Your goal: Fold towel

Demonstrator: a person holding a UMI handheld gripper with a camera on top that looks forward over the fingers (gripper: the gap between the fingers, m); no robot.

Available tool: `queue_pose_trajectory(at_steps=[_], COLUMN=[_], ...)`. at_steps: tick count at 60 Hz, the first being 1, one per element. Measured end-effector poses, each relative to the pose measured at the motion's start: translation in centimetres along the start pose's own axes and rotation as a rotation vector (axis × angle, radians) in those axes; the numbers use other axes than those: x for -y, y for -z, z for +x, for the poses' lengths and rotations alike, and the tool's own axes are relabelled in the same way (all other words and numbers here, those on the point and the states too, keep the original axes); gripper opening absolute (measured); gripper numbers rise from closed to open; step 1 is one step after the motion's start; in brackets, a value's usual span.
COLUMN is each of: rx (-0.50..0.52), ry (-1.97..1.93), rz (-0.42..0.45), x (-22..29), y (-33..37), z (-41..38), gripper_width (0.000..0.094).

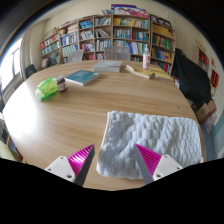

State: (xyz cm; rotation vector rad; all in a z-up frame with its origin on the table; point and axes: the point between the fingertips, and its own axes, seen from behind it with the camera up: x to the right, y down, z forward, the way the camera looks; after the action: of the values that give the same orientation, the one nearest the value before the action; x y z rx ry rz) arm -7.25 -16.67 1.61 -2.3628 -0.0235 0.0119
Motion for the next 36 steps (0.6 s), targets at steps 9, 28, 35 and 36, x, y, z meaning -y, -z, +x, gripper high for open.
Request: queue_pose_trajectory(at_steps=[9,28,35,36], rx=[-0.036,-0.061,0.017,0.027], ry=[0.076,0.129,0.080,0.073], rz=[-0.018,-0.015,-0.009,-0.005], x=[-1.9,-1.8,0.1,0.6], y=[-3.0,-2.7,-0.6,-0.2], z=[1.7,3.0,2.8,3.0], gripper_width=[0.0504,0.0046,0.0045,0.0045])
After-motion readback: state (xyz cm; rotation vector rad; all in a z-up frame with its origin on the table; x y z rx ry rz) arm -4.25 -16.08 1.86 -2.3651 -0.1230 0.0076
